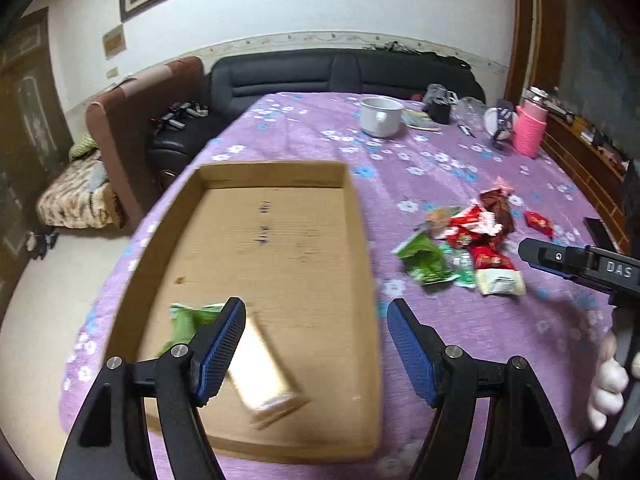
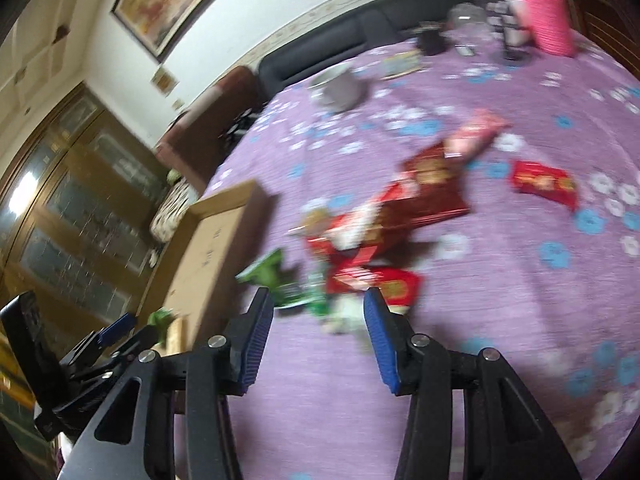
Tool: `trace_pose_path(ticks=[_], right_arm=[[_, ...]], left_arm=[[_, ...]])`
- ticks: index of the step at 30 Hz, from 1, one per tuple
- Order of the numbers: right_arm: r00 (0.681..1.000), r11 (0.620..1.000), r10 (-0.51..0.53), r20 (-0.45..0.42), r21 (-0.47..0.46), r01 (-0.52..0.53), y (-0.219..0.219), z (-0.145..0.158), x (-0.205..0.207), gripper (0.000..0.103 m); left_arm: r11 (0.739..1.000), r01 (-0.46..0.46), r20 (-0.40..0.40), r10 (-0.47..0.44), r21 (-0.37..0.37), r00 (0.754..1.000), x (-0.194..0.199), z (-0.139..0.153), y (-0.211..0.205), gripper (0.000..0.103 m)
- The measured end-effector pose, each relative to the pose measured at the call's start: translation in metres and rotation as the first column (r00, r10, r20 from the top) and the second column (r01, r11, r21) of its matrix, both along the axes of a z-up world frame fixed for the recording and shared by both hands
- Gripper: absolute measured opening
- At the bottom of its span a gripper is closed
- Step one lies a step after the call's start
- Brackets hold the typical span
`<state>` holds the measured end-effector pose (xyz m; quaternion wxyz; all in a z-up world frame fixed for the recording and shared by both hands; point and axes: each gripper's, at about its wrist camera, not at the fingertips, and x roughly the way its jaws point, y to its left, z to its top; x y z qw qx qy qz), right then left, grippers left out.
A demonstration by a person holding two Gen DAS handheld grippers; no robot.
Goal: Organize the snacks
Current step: 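Carry both snacks over the cardboard box and open both tools to drop them, then grasp another green snack bag with the left tool while the right tool grasps a white packet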
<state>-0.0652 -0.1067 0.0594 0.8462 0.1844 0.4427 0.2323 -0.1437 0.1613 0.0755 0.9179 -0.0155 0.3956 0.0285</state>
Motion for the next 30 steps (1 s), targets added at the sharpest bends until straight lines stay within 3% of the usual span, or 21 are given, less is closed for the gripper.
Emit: trace_pose_path(ticks=[7, 12, 20, 22, 24, 25, 26, 30], right_arm=[[0.996, 0.996, -0.080, -0.048, -0.051, 0.078, -0.046, -0.020, 0.021, 0.046], [0.998, 0.998, -0.006, -0.060, -0.064, 0.002, -0.024, -0.029, 0.027, 0.048], [0.994, 0.968, 0.104, -0.023, -0.229, -0.106, 0.028, -0.031, 0.028, 0.061], [0.992, 0.947, 0.129, 0.010, -0.298, -0.121, 0.034, -0.032, 0.021, 0.053], [0.989, 0.941, 0.147, 0.010, -0.309, -0.137, 0.034, -0.033, 0.018, 0.012], [0.988, 0.947, 0.155, -0.012, -0.284, -0.152, 0.032, -0.035, 0.019, 0.005], [0.988, 0.950, 0.150, -0.019, -0.275, -0.150, 0.028, -0.037, 0.019, 0.000], [0.992, 0.961, 0.123, -0.009, -0.247, -0.121, 0.016, -0.038, 0.018, 0.000]], left_arm=[[0.996, 0.078, -0.014, -0.078, -0.040, 0.997, 0.015, -0.006, -0.031, 0.078], [0.984, 0.168, -0.025, -0.170, -0.061, 0.985, 0.019, -0.007, -0.055, 0.078], [0.981, 0.168, -0.057, -0.174, -0.101, 0.983, 0.036, -0.013, -0.057, 0.080], [0.979, 0.174, -0.061, -0.181, -0.107, 0.982, 0.038, -0.016, -0.059, 0.080], [0.977, 0.179, -0.070, -0.188, -0.118, 0.980, 0.040, -0.019, -0.061, 0.080], [0.975, 0.183, -0.074, -0.193, -0.125, 0.978, 0.043, -0.020, -0.062, 0.080], [0.973, 0.191, -0.079, -0.202, -0.134, 0.976, 0.046, -0.022, -0.064, 0.080], [0.969, 0.211, -0.084, -0.223, -0.125, 0.971, 0.060, -0.025, -0.075, 0.080]])
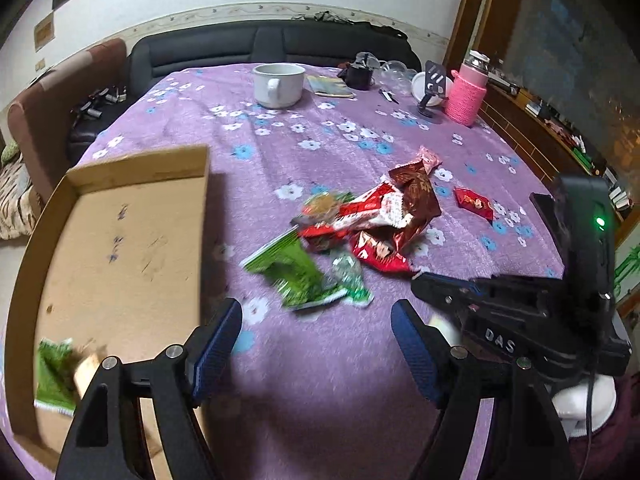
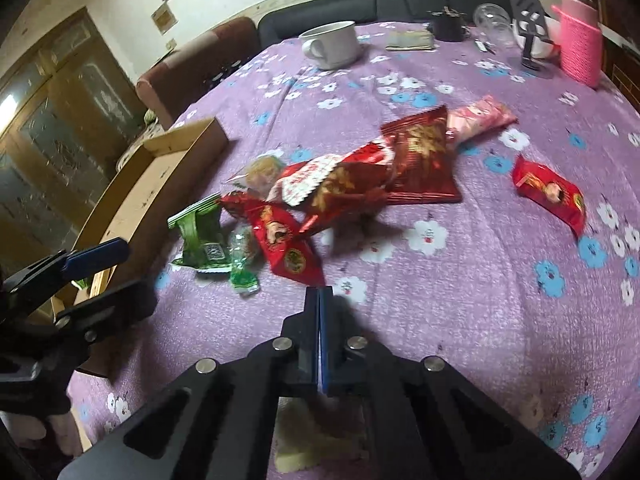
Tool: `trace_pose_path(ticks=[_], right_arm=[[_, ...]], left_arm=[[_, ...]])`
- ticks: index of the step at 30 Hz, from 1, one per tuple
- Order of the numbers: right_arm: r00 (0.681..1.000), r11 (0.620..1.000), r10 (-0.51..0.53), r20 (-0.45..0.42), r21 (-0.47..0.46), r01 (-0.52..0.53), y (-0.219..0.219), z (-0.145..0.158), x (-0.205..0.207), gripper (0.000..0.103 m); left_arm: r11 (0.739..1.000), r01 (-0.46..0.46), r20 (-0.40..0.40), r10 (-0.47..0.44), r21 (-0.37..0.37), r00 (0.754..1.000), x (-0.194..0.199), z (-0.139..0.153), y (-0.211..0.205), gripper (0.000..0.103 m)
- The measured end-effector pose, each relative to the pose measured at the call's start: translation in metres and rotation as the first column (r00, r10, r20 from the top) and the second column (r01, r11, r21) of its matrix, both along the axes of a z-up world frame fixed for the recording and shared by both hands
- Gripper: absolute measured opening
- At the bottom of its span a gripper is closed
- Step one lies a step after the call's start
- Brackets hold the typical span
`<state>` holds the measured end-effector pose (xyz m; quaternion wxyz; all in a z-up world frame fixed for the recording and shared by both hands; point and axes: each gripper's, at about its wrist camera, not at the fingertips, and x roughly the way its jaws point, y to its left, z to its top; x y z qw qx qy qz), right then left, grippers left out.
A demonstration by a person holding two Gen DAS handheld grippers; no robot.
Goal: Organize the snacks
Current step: 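Grasp another green snack bag with the left tool while the right tool grasps a white packet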
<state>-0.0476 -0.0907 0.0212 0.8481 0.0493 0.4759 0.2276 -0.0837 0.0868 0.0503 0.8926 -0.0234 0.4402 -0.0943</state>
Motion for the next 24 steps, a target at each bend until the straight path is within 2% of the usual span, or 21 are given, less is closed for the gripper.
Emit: trace_pose_path(ticks=[4, 9, 11, 13, 15, 17, 20, 22, 23, 24], right_arm=[[0.999, 0.999, -0.034, -0.008, 0.032, 0.034, -0.014, -0.001, 0.004, 0.000], [0.999, 0.996, -0.029, -0.032, 0.079, 0.032, -0.022, -0.003, 0.007, 0.000], [0.999, 0.993, -0.002, -0.051, 0.114, 0.008, -0.022, -0.003, 0.007, 0.002], [0.997, 0.988, 0.044, -0.071, 0.148, -0.033, -0.018, -0.004, 0.006, 0.016], [0.993, 0.982, 0.109, -0.049, 0.158, -0.100, -0.009, 0.002, 0.000, 0.052], [0.987, 0.980, 0.158, -0.022, 0.125, -0.154, 0.002, 0.007, -0.010, 0.062], [0.977, 0.977, 0.213, 0.013, 0.024, -0.213, 0.018, 0.008, -0.025, 0.062], [0.970, 0.967, 0.237, 0.056, -0.106, -0.230, 0.032, 0.009, -0.038, 0.052], [0.969, 0.961, 0.235, 0.079, -0.168, -0.219, 0.036, 0.008, -0.044, 0.039], [0.969, 0.956, 0.231, 0.093, -0.208, -0.208, 0.037, 0.007, -0.047, 0.032]], left_arm=[[0.999, 0.021, -0.012, -0.021, 0.032, 1.000, 0.021, -0.006, -0.011, 0.080], [0.996, -0.017, -0.052, 0.022, 0.087, 0.998, 0.046, -0.023, -0.011, 0.080], [0.997, -0.013, -0.076, 0.019, 0.078, 0.997, 0.053, -0.031, -0.010, 0.074], [0.998, 0.003, -0.088, 0.002, 0.057, 0.996, 0.055, -0.036, -0.009, 0.062], [0.997, 0.013, -0.074, -0.008, 0.070, 0.997, 0.052, -0.034, -0.011, 0.053], [0.998, 0.009, -0.078, -0.004, 0.064, 0.997, 0.052, -0.034, -0.011, 0.053], [0.998, 0.007, -0.076, -0.002, 0.057, 0.997, 0.050, -0.033, -0.010, 0.053], [0.999, 0.006, -0.074, -0.003, 0.049, 0.997, 0.050, -0.032, -0.009, 0.052], [0.999, 0.005, -0.073, -0.002, 0.045, 0.997, 0.049, -0.031, -0.008, 0.052], [0.999, 0.003, -0.070, 0.000, 0.040, 0.998, 0.048, -0.029, -0.008, 0.052]])
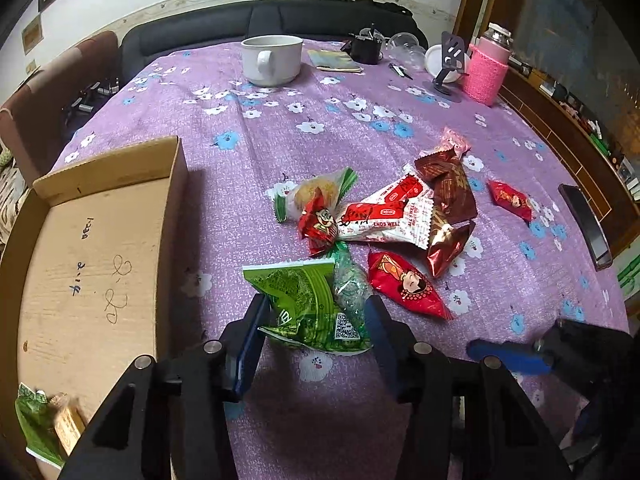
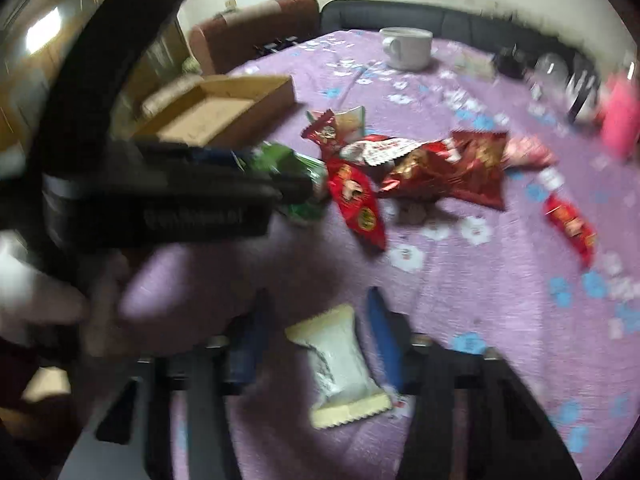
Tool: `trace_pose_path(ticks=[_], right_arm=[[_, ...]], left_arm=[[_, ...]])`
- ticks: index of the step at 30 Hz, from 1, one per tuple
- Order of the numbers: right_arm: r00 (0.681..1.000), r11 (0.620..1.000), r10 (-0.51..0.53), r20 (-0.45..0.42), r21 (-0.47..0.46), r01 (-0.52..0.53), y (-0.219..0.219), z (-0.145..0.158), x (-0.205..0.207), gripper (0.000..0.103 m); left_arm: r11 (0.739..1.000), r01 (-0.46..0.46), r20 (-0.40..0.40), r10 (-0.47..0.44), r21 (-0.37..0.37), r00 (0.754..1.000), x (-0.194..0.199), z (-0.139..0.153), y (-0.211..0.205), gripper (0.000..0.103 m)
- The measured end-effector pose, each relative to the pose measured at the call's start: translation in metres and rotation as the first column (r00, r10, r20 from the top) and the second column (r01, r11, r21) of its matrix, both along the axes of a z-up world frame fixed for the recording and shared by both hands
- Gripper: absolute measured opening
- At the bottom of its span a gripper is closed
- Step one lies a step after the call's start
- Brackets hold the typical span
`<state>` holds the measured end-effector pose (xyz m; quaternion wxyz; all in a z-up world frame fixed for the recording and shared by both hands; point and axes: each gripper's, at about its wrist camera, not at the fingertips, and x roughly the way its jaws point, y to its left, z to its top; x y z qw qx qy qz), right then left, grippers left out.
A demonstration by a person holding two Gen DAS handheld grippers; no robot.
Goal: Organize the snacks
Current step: 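Grasp another green snack bag with the left tool while the right tool grasps a white packet, then carry both snacks into the cardboard box and open both tools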
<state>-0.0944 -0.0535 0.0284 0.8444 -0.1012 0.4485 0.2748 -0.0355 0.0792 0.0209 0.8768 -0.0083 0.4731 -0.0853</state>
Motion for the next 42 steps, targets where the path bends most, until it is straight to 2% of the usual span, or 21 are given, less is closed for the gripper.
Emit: trace_pose_path(ticks=[1, 5, 6, 9, 16, 17, 19, 20, 21, 24, 27, 29, 33, 34, 36, 40, 42], right_arm=[[1.000, 1.000, -0.005, 0.010, -0.019, 0.005, 0.001, 0.000, -0.003, 0.032], [0.999, 0.999, -0.033, -0.008, 0.003, 0.033, -0.009, 0.002, -0.009, 0.028], [0.999, 0.999, -0.037, -0.013, 0.013, 0.037, -0.011, 0.002, -0.011, 0.000], [0.998, 0.996, -0.040, -0.048, 0.080, 0.044, -0.019, 0.006, -0.012, 0.000], [0.998, 0.992, -0.048, -0.040, 0.112, 0.052, -0.022, 0.022, -0.015, 0.000], [0.997, 0.992, -0.060, -0.046, 0.113, 0.065, -0.025, 0.022, -0.017, 0.004], [0.995, 0.992, -0.070, -0.067, 0.098, 0.076, -0.031, 0.021, -0.025, 0.024], [0.994, 0.992, -0.076, -0.074, 0.095, 0.083, -0.035, 0.020, -0.033, 0.040], [0.994, 0.992, -0.083, -0.078, 0.092, 0.090, -0.038, 0.020, -0.038, 0.044], [0.981, 0.983, -0.149, -0.121, 0.088, 0.160, -0.058, 0.024, -0.064, 0.044], [0.970, 0.970, -0.158, -0.187, 0.157, 0.188, -0.073, 0.030, -0.079, 0.044], [0.959, 0.968, -0.136, -0.248, 0.175, 0.182, -0.067, 0.026, -0.082, 0.044], [0.941, 0.964, -0.181, -0.287, 0.137, 0.227, -0.044, 0.009, -0.070, 0.045], [0.942, 0.963, -0.193, -0.275, 0.132, 0.235, -0.039, 0.009, -0.068, 0.044], [0.952, 0.972, -0.195, -0.237, 0.083, 0.220, -0.029, 0.010, -0.069, 0.031], [0.979, 0.986, -0.165, -0.122, -0.029, 0.163, -0.009, 0.017, -0.082, 0.028], [0.985, 0.990, -0.144, -0.099, -0.016, 0.143, -0.006, 0.026, -0.086, 0.024]], left_arm=[[1.000, 0.001, 0.004, 0.000, -0.010, 1.000, -0.001, 0.002, 0.001, 0.052], [0.999, 0.001, 0.020, 0.000, -0.053, 1.000, -0.009, 0.008, 0.006, 0.052], [0.998, -0.001, 0.024, 0.003, -0.070, 1.000, -0.012, 0.011, 0.009, 0.052], [0.993, -0.011, 0.044, 0.016, -0.117, 0.999, -0.022, 0.019, 0.018, 0.052], [0.979, -0.050, 0.096, 0.071, -0.199, 0.993, -0.046, 0.039, 0.050, 0.052], [0.977, -0.056, 0.105, 0.079, -0.205, 0.991, -0.050, 0.042, 0.055, 0.052], [0.974, -0.065, 0.122, 0.093, -0.215, 0.988, -0.057, 0.048, 0.065, 0.052], [0.973, -0.070, 0.133, 0.101, -0.220, 0.986, -0.061, 0.051, 0.070, 0.052], [0.972, -0.077, 0.145, 0.111, -0.224, 0.983, -0.066, 0.054, 0.076, 0.052], [0.967, -0.105, 0.173, 0.148, -0.233, 0.974, -0.073, 0.059, 0.094, 0.052], [0.959, -0.125, 0.183, 0.174, -0.254, 0.968, -0.078, 0.059, 0.109, 0.052], [0.954, -0.133, 0.186, 0.186, -0.268, 0.965, -0.080, 0.057, 0.115, 0.052], [0.945, -0.148, 0.183, 0.207, -0.292, 0.961, -0.086, 0.052, 0.128, 0.052], [0.944, -0.152, 0.183, 0.211, -0.291, 0.960, -0.088, 0.051, 0.130, 0.052], [0.944, -0.170, 0.189, 0.228, -0.283, 0.955, -0.095, 0.051, 0.140, 0.052], [0.936, -0.205, 0.190, 0.265, -0.286, 0.945, -0.100, 0.049, 0.160, 0.052], [0.930, -0.225, 0.187, 0.285, -0.290, 0.940, -0.099, 0.047, 0.172, 0.052]])
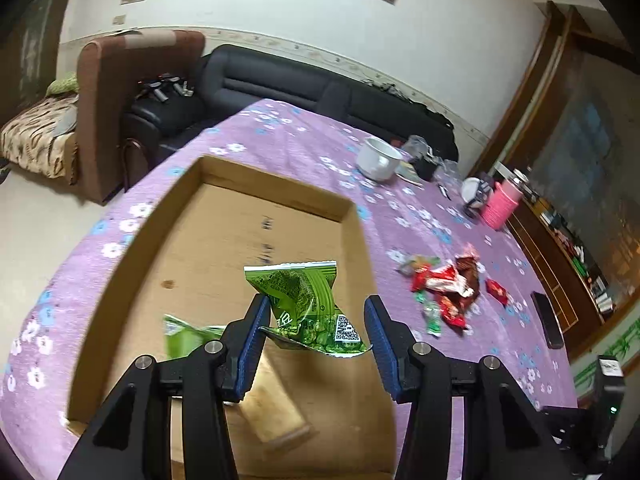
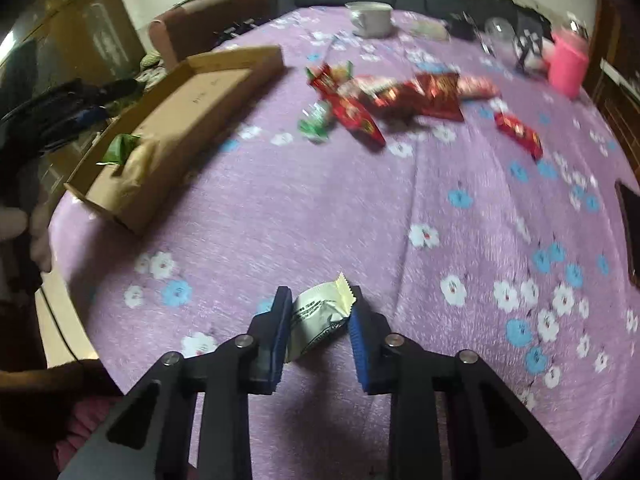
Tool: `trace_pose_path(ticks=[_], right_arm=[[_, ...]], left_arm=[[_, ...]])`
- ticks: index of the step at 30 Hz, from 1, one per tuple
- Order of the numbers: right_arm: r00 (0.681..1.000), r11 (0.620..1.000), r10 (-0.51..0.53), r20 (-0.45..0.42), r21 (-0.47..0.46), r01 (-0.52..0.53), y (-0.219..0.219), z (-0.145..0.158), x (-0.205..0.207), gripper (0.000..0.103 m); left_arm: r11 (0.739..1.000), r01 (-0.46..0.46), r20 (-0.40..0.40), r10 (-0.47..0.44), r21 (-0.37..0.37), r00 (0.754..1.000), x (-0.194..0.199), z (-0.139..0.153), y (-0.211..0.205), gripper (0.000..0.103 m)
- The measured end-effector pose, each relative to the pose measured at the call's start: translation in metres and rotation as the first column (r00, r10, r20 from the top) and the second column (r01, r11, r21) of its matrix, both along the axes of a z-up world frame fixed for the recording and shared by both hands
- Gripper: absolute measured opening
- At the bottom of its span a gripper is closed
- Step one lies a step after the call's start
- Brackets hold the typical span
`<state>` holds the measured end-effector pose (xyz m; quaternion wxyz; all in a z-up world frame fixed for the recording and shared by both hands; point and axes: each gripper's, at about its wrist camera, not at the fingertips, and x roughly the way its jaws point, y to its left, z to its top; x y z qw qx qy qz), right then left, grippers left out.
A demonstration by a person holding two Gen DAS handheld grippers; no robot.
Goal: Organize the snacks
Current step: 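Carry both snacks into the cardboard box and open both tools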
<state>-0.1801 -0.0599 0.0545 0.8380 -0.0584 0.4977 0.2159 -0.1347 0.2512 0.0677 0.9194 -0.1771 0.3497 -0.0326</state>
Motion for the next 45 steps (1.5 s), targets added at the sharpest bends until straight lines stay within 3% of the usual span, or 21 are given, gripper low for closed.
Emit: trace_pose_path(ticks=[2, 9, 15, 21, 27, 29, 31, 34, 40, 45], right_arm=[[1.000, 0.999, 0.018, 0.021, 0.033, -0.019, 0.002, 0.011, 0.002, 0.013], [0.988, 0.988, 0.121, 0.092, 0.083, -0.129, 0.058, 0.047, 0.029, 0.011], [0.969, 0.965, 0.224, 0.105, 0.112, -0.235, 0.126, 0.058, 0.053, 0.011], [0.961, 0.956, 0.271, 0.047, 0.105, -0.274, 0.188, 0.037, 0.085, 0.011], [0.965, 0.960, 0.260, 0.010, 0.109, -0.260, 0.215, 0.015, 0.116, 0.011], [0.966, 0.959, 0.258, 0.001, 0.123, -0.256, 0.218, 0.013, 0.122, 0.013], [0.968, 0.958, 0.251, 0.008, 0.141, -0.249, 0.217, 0.012, 0.126, 0.015], [0.972, 0.959, 0.232, 0.030, 0.160, -0.234, 0.210, 0.017, 0.127, 0.033], [0.983, 0.959, 0.148, 0.106, 0.230, -0.169, 0.168, 0.047, 0.126, 0.042], [0.978, 0.973, 0.047, 0.201, 0.212, -0.090, 0.104, 0.063, 0.119, 0.061]], left_arm=[[1.000, -0.012, -0.004, 0.012, -0.005, 1.000, 0.002, -0.002, 0.008, 0.052], [0.999, -0.052, -0.015, 0.052, -0.012, 0.999, 0.014, -0.007, 0.035, 0.052], [0.995, -0.088, -0.037, 0.087, -0.039, 0.996, 0.020, -0.013, 0.058, 0.052], [0.993, -0.097, -0.054, 0.093, -0.060, 0.994, 0.028, -0.019, 0.070, 0.053], [0.991, -0.086, -0.066, 0.079, -0.104, 0.995, 0.027, -0.026, 0.079, 0.054], [0.990, -0.083, -0.066, 0.076, -0.110, 0.995, 0.028, -0.025, 0.079, 0.056], [0.989, -0.080, -0.064, 0.073, -0.123, 0.995, 0.026, -0.025, 0.080, 0.071], [0.987, -0.080, -0.057, 0.072, -0.140, 0.996, 0.024, -0.023, 0.078, 0.081], [0.975, -0.067, -0.069, 0.054, -0.213, 0.996, 0.021, -0.020, 0.072, 0.085], [0.962, -0.041, -0.045, 0.030, -0.270, 0.999, 0.013, -0.011, 0.062, 0.086]])
